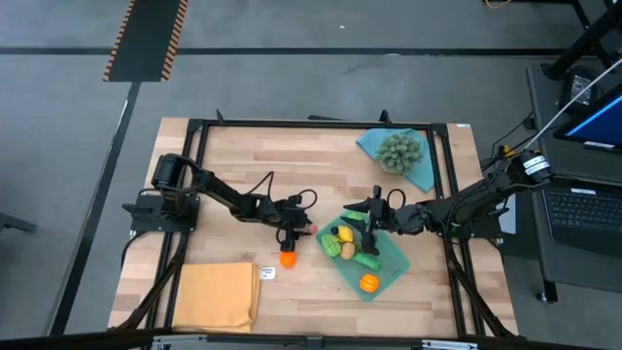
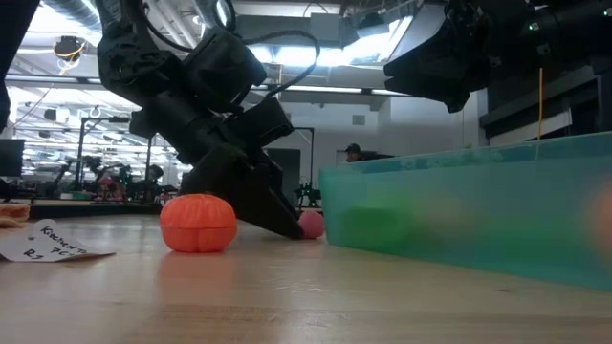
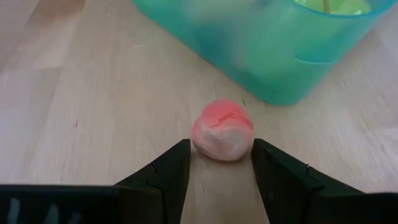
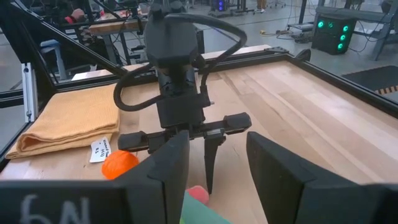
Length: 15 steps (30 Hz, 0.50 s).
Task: Pick and placing Produce into tupperware
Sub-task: Put the apricot into the green bin
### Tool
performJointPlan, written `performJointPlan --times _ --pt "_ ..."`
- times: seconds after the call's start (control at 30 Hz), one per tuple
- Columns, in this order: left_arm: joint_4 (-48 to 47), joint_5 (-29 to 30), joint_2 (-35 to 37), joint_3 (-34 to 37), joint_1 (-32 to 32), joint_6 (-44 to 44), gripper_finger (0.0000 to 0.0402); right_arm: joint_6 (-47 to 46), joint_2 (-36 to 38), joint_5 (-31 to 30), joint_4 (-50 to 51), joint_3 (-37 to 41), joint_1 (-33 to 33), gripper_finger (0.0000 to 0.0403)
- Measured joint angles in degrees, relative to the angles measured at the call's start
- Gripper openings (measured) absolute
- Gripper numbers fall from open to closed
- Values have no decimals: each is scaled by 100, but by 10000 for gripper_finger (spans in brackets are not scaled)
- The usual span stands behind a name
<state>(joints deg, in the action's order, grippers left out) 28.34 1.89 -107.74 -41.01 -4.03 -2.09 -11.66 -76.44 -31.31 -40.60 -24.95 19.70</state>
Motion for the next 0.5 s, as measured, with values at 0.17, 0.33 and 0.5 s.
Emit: performJointPlan --times 0.17,0.33,0.5 --pt "-7 2 0 0 0 0 165 4 0 0 0 0 -2 163" --pt "37 4 0 0 0 0 165 15 0 0 0 0 -2 163" --pt "105 10 -9 0 0 -2 165 15 0 0 0 0 -2 163"
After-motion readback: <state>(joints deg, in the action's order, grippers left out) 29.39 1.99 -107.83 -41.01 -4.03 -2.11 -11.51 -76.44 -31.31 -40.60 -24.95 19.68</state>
